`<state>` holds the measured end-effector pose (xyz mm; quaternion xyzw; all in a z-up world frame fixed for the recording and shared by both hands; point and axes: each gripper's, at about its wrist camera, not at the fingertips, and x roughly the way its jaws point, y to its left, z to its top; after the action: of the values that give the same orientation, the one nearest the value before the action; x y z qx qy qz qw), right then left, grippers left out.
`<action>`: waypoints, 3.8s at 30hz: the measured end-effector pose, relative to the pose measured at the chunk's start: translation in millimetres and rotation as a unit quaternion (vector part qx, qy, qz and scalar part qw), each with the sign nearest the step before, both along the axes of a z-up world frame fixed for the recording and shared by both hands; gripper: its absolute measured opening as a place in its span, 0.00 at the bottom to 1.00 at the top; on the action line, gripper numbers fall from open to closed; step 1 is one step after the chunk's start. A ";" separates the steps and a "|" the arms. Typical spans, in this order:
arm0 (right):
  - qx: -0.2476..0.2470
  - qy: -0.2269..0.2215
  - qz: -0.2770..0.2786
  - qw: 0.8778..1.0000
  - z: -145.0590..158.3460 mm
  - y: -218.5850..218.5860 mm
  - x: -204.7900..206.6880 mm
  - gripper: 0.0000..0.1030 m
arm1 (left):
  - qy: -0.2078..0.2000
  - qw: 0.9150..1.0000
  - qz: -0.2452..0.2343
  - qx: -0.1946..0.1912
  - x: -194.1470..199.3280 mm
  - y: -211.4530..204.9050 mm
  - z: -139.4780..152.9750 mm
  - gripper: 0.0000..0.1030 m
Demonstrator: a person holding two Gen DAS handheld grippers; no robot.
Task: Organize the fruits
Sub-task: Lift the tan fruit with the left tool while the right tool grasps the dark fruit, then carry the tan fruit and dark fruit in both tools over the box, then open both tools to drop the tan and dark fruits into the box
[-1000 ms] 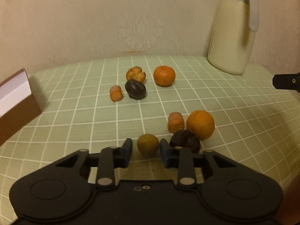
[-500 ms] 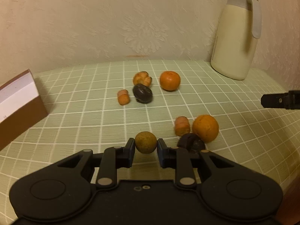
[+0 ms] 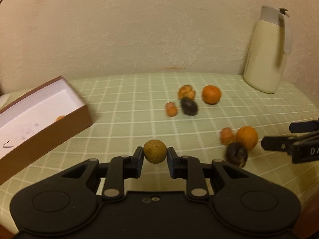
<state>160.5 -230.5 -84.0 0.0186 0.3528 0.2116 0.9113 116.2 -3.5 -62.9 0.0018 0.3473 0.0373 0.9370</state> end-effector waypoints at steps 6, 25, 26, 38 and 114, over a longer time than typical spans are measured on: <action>0.001 0.009 0.012 1.000 -3.6 21.6 -6.3 1.00 | 0.001 0.999 0.034 0.006 -18.3 26.5 2.7 0.15; -0.032 0.037 0.012 0.999 -20.5 70.6 2.9 0.65 | -0.004 0.996 0.089 -0.013 -47.7 82.7 5.7 0.15; -0.034 0.035 0.010 0.999 -20.6 71.2 2.8 0.57 | -0.005 0.996 0.090 -0.014 -47.9 83.8 5.7 0.15; -0.032 0.003 0.025 0.999 -9.5 78.5 -2.7 0.38 | -0.010 0.995 0.095 -0.017 -50.7 87.2 5.6 0.15; 0.043 -0.081 0.252 0.963 37.0 369.0 54.1 0.39 | -0.093 0.940 0.327 0.000 -52.2 271.5 27.4 0.28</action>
<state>214.6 138.5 -46.9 -0.0491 0.2617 0.4500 0.8524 64.0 268.0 -35.5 -0.1150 0.2396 0.3418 0.9014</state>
